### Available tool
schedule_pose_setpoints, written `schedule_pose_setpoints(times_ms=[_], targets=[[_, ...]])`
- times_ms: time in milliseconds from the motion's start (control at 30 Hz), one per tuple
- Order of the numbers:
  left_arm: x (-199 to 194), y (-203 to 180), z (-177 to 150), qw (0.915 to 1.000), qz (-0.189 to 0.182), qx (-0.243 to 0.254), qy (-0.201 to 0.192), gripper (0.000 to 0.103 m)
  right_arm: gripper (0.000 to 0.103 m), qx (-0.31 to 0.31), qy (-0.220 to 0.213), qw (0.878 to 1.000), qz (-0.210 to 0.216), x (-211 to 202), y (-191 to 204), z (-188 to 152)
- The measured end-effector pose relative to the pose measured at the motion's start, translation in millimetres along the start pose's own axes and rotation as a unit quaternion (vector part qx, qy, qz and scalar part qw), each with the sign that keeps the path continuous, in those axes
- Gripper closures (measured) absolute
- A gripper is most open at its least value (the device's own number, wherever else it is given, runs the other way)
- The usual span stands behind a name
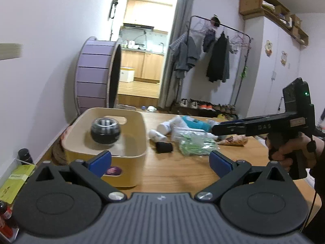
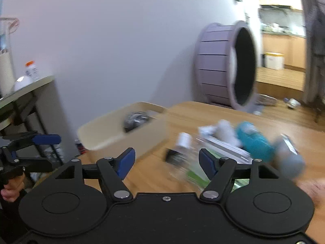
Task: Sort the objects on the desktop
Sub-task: 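Move the right gripper back over the pile toward the paper cone, then grasp the paper cone snack wrapper with the right gripper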
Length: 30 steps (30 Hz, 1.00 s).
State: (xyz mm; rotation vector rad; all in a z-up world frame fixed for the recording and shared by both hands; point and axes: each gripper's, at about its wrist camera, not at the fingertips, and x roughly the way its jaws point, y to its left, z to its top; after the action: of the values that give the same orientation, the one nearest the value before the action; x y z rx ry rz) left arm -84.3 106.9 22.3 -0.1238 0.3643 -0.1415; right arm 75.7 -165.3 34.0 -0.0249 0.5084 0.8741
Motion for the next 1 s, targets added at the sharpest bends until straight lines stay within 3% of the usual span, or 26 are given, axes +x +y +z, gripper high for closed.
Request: schedule_pose_setpoints(times_ms=[267, 333, 400, 533, 900, 1000], targets=[[29, -33, -4, 0.9992, -0.025, 0.03, 0.013, 0.001, 0.033, 0.018, -0.028, 0.994, -0.105, -44, -58, -19], [34, -38, -5, 0.9988, -0.035, 0.03, 0.015, 0.001, 0.032, 0.024, -0.024, 0.991, -0.127, -49, -74, -24], [39, -45, -5, 0.9982, -0.051, 0.028, 0.016, 0.001, 0.023, 0.029, -0.015, 0.989, -0.143, -49, -90, -28], [49, -61, -9, 0.9959, -0.082, 0.031, 0.025, 0.001, 0.023, 0.05, -0.001, 0.985, -0.167, -47, -119, -35], [58, -81, -17, 0.9936, -0.097, 0.042, 0.04, 0.001, 0.023, 0.119, -0.013, 0.979, -0.164, -18, -152, -33], [59, -81, -16, 0.9938, -0.094, 0.043, 0.042, 0.001, 0.033, 0.126, 0.0, 0.978, -0.166, -10, -154, -32]])
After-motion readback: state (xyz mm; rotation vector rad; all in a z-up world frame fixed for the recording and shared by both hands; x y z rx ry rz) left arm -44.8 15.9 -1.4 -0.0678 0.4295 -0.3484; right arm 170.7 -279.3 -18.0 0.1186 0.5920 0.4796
